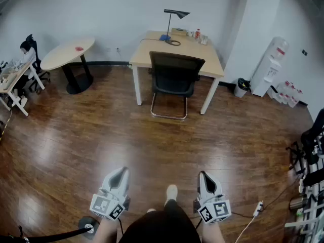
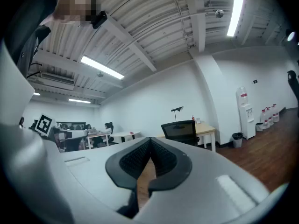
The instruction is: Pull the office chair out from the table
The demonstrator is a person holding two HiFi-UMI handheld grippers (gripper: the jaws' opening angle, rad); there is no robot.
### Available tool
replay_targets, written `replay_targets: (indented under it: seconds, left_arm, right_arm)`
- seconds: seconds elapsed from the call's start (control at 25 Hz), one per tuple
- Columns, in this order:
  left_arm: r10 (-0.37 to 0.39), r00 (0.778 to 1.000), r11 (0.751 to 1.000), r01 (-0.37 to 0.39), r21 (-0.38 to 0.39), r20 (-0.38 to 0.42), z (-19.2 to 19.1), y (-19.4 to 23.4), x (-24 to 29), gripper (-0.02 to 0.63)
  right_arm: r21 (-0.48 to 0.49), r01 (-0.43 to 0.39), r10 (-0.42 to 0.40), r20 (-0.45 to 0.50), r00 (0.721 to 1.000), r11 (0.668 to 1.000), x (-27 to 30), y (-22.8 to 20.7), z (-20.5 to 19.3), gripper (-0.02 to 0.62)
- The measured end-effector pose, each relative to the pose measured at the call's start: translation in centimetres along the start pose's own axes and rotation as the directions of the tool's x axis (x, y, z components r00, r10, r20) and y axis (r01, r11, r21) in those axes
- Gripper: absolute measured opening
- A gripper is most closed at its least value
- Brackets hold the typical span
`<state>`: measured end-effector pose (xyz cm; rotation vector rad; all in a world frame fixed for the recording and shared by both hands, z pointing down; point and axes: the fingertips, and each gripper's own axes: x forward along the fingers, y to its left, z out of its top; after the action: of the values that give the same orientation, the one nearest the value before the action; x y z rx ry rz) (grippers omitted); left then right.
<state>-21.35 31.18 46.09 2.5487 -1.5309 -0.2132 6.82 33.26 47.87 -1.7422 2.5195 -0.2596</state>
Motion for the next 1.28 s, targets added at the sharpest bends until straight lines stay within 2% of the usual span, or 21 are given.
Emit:
replay_targets:
  seconds: [0.2, 0.52, 0.76, 0.96, 1.28]
  left_arm:
    - [0.012, 1.0, 1.0, -0.012, 0.023, 0.014, 0.1, 0.0, 3.6, 0.023]
    - [0.027, 0.999, 0.998, -0.029, 0.049, 0.04, 1.7, -0.3, 12.2, 0.018]
    - [-0.012, 0.998, 0.999, 0.008, 0.053, 0.059, 2.1, -2.3, 18.2, 0.014]
    - [-0.026, 0.999, 0.999, 0.025, 0.028, 0.047, 0.9, -3.5, 21.0, 0.006]
    - [0.003, 1.0, 1.0, -0.003, 0.005, 0.028, -0.4, -1.7, 23.4, 0.003]
  right_arm:
    - [-0.002, -0.016, 0.016, 0.018, 1.0, 1.0, 3.1, -3.1, 0.2, 0.014]
    - [-0.004, -0.016, 0.016, 0.063, 0.998, 1.0, 8.6, -9.8, 3.2, 0.014]
    - [0.003, 0.0, 0.0, 0.059, 0.998, 1.0, 10.1, -14.8, 4.2, 0.014]
    - [0.005, 0.025, -0.026, 0.042, 0.999, 1.0, 11.0, -18.5, 4.0, 0.014]
    - [0.018, 0.027, -0.028, 0.017, 0.999, 0.999, 13.8, -20.3, 2.9, 0.014]
